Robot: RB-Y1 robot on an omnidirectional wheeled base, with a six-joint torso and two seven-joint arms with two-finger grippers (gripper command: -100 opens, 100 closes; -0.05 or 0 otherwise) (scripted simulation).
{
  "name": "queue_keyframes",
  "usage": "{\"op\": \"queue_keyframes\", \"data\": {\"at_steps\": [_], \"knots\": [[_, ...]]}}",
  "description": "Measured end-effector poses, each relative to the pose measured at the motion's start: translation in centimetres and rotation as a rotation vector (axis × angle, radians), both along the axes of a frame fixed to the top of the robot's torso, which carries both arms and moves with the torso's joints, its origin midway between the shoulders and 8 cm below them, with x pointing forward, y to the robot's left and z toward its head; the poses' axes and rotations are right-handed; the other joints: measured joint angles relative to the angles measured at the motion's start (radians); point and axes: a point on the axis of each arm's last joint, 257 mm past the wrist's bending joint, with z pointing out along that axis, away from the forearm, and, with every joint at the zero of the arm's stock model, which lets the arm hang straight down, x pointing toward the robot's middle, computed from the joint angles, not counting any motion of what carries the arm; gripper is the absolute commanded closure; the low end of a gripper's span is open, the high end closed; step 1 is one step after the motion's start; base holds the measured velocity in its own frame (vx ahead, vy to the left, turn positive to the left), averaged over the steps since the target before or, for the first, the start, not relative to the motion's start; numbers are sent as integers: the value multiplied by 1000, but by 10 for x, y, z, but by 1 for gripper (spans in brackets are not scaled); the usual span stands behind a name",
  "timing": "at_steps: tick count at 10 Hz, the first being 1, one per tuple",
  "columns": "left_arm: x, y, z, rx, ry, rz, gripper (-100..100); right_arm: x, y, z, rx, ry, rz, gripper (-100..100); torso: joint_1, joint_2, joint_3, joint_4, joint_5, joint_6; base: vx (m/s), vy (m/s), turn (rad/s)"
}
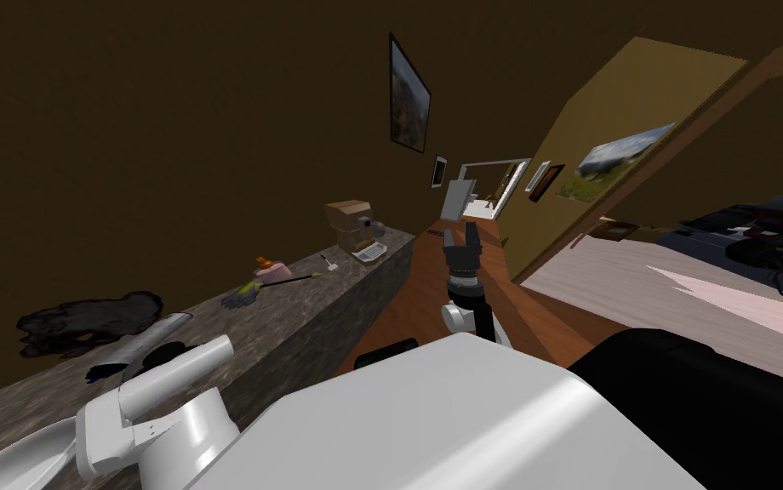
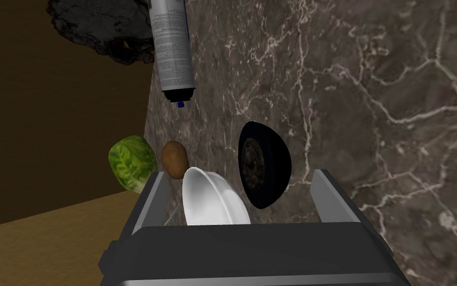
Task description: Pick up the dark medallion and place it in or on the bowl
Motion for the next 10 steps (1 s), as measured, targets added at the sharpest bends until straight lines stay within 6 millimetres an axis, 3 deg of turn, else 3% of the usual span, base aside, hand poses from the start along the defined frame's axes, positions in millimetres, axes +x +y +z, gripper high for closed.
{"op": "queue_keyframes", "data": {"at_steps": [10], "knots": [[38, -5, -30, 7, 249, -204, -100, 0, 0, 0, 0, 0, 0, 0, 0, -2, -1, 0, 0, 0, -44, 30, 30]]}}
